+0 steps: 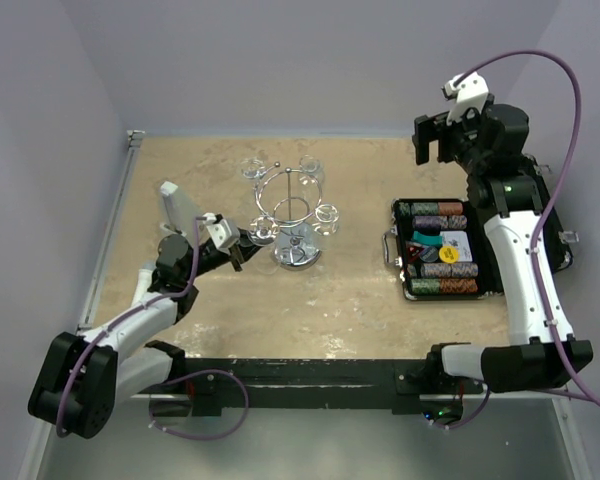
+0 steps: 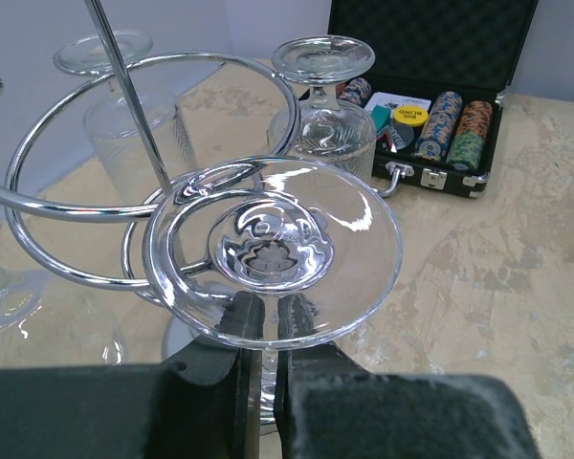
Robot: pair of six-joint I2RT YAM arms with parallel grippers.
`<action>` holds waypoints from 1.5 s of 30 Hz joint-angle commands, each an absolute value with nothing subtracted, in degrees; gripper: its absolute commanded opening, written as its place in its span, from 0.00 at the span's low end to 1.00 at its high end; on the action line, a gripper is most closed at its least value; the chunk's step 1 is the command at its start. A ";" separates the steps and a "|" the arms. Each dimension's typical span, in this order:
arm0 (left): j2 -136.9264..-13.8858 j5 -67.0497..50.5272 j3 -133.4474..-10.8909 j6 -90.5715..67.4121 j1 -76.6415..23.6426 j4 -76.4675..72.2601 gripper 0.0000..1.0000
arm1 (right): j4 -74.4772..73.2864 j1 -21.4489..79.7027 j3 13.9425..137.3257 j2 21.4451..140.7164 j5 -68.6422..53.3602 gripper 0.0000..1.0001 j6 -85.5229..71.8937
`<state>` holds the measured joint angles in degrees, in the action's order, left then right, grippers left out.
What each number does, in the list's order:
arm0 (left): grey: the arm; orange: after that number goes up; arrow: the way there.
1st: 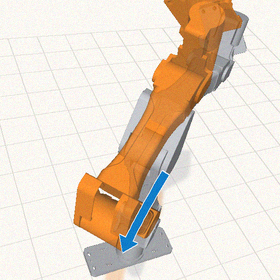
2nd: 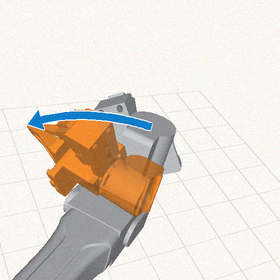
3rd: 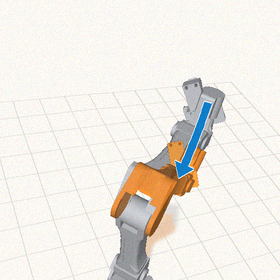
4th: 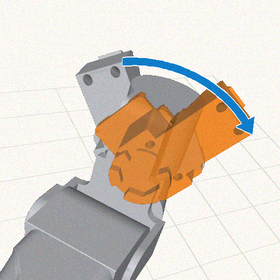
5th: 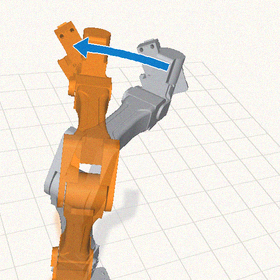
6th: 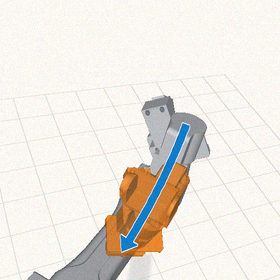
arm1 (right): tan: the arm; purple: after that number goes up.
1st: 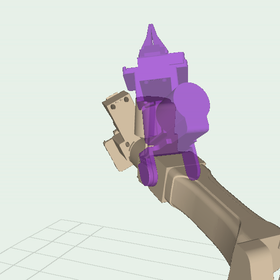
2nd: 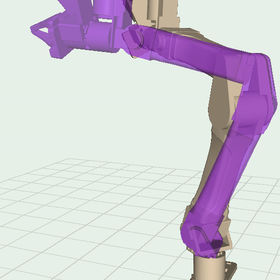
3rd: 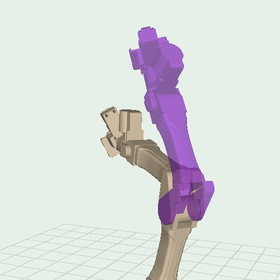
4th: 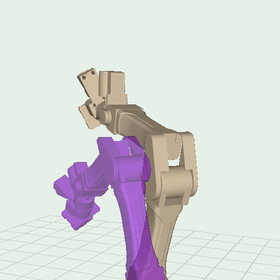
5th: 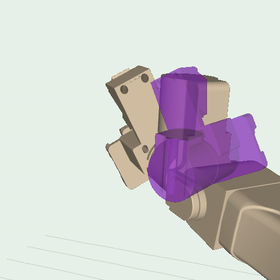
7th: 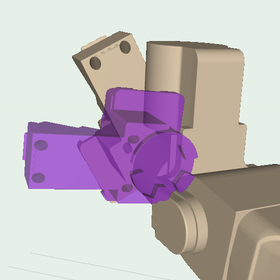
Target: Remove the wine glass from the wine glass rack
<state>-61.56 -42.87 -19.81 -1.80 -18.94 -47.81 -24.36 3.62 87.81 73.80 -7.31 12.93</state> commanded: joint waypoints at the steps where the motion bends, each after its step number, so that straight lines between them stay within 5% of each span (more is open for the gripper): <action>1: -59.42 -42.37 -22.50 -0.26 -19.86 -48.61 0.00 | -21.27 3.51 86.14 71.54 -8.88 0.98 11.87; 31: -49.05 -35.33 -24.17 6.32 -20.57 -29.46 0.00 | -18.28 3.51 81.56 69.79 -11.77 0.98 10.28; 45: -42.71 -27.44 -44.19 2.74 -20.48 8.67 0.00 | -12.57 3.69 76.56 65.31 -18.80 0.96 16.43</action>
